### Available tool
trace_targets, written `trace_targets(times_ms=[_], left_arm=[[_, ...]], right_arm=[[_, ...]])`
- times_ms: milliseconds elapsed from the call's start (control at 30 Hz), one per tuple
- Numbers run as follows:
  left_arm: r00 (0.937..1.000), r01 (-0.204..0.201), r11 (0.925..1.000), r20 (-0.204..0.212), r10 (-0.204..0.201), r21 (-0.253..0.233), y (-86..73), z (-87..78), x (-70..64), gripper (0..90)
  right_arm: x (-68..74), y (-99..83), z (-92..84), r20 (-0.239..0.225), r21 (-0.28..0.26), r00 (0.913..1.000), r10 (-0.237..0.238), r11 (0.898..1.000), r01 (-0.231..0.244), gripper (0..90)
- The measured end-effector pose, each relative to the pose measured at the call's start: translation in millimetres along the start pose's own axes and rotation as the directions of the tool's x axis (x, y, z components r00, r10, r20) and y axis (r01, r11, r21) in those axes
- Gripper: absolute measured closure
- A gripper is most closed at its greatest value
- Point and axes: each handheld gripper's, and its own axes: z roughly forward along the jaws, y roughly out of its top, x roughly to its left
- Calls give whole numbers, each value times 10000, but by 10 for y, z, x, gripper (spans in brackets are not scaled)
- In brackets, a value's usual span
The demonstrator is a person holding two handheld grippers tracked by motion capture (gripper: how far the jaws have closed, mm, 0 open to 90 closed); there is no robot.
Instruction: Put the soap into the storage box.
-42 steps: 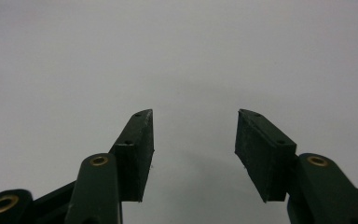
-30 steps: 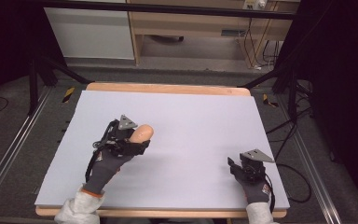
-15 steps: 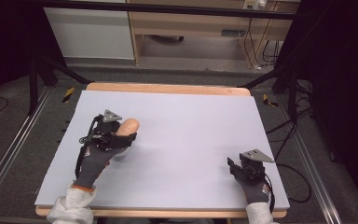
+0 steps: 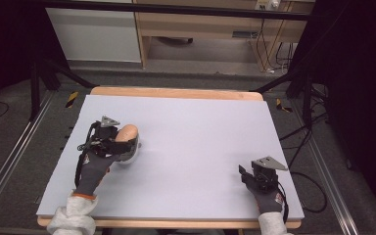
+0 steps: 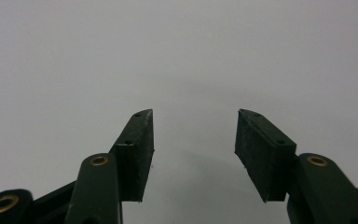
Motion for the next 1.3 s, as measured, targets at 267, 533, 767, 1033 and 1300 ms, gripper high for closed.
trace_targets(times_ms=[267, 533, 767, 1033, 1300], left_arm=[[9997, 109, 9999, -241, -106, 133, -47, 86, 40, 320], [9992, 195, 9994, -358, -185, 276, -109, 154, 80, 320], [9991, 289, 9990, -332, -278, 345, -143, 221, 92, 320], [9988, 339, 9985, -361, -324, 440, -156, 276, 99, 320], [9986, 406, 9974, -352, -386, 587, -198, 337, 96, 319]], right_arm=[[-1, -3, 5, -22, 24, 10000, -5, 10000, 5, 468], [0, -7, 14, -3, 65, 10000, -12, 10000, 12, 468], [6, -3, 13, -30, 53, 10000, 14, 10000, -14, 468], [5, -3, 12, -16, 60, 10000, 35, 10000, -34, 468], [5, -3, 15, -29, 64, 10000, 0, 10000, 0, 468]])
